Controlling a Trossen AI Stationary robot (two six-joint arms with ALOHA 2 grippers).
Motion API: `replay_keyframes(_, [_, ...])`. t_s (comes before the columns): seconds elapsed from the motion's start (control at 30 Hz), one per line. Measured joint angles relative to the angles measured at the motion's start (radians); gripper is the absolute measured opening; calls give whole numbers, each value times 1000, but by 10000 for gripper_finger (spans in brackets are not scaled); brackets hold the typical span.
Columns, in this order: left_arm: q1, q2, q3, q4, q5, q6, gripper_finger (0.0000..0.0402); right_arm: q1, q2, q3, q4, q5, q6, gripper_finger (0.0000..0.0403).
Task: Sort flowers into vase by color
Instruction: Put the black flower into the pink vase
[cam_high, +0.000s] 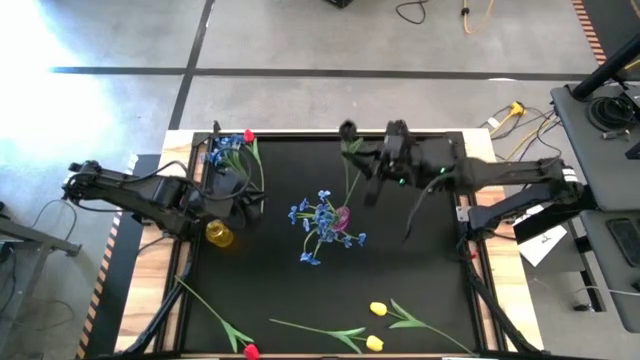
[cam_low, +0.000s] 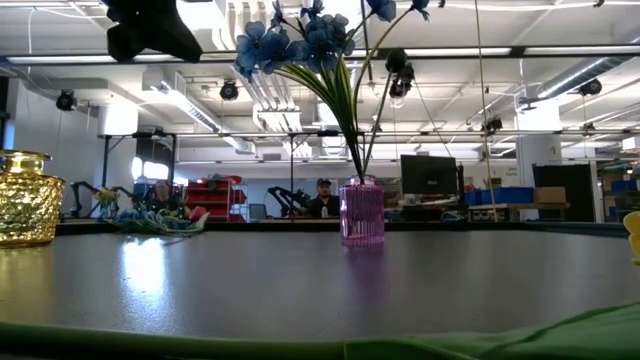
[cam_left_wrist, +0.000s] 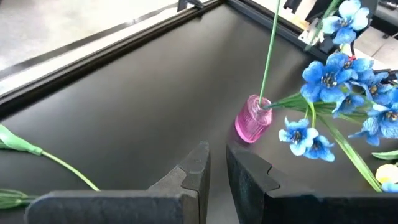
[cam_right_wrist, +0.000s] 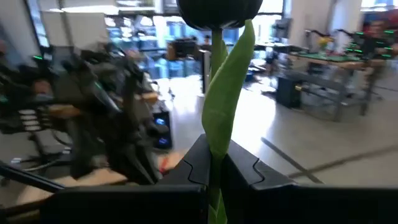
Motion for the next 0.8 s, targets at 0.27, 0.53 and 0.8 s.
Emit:
replay_keyframes(0.27, [-30, 12, -4, -22, 14, -39, 39, 44, 9, -254, 310, 110, 27, 13])
replay_keyframes(0.53, [-35, 35, -4, -23, 16, -51, 39, 43, 26, -373, 462, 221, 45, 13])
replay_keyframes(0.8, [-35, 59, -5, -23, 16, -54, 39, 43, 74, -403, 487, 231, 95, 13])
